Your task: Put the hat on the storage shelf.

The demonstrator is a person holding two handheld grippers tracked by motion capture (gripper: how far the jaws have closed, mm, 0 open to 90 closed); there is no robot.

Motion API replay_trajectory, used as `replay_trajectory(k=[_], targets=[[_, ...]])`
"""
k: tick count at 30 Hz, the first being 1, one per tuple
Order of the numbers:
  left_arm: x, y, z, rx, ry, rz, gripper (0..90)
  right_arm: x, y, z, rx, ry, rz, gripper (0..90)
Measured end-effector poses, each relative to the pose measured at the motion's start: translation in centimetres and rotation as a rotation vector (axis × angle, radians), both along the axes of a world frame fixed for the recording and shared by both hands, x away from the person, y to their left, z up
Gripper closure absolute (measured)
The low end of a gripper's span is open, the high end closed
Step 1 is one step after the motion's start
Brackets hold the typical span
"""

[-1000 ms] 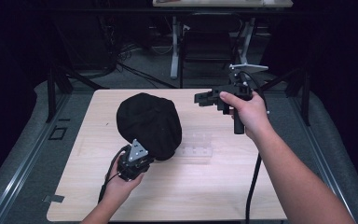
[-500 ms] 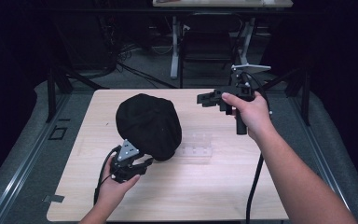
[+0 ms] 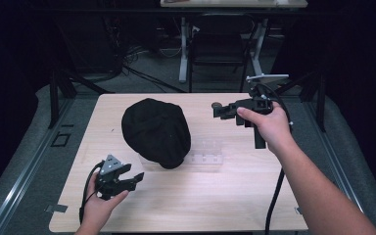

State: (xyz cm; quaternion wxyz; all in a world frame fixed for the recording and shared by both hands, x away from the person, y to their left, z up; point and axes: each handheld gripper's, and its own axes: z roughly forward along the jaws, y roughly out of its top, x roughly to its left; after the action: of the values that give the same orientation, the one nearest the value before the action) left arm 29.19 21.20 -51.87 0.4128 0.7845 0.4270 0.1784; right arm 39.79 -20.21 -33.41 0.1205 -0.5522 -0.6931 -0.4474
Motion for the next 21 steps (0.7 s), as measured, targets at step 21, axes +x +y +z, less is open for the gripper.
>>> replay_trajectory(k=[21], targets=[[0.1,2.8,-3.7,0.027,0.032,0.084,40.1,-3.4,-1.6,-3.3,-0.201,-0.087,-0.024,54.6]])
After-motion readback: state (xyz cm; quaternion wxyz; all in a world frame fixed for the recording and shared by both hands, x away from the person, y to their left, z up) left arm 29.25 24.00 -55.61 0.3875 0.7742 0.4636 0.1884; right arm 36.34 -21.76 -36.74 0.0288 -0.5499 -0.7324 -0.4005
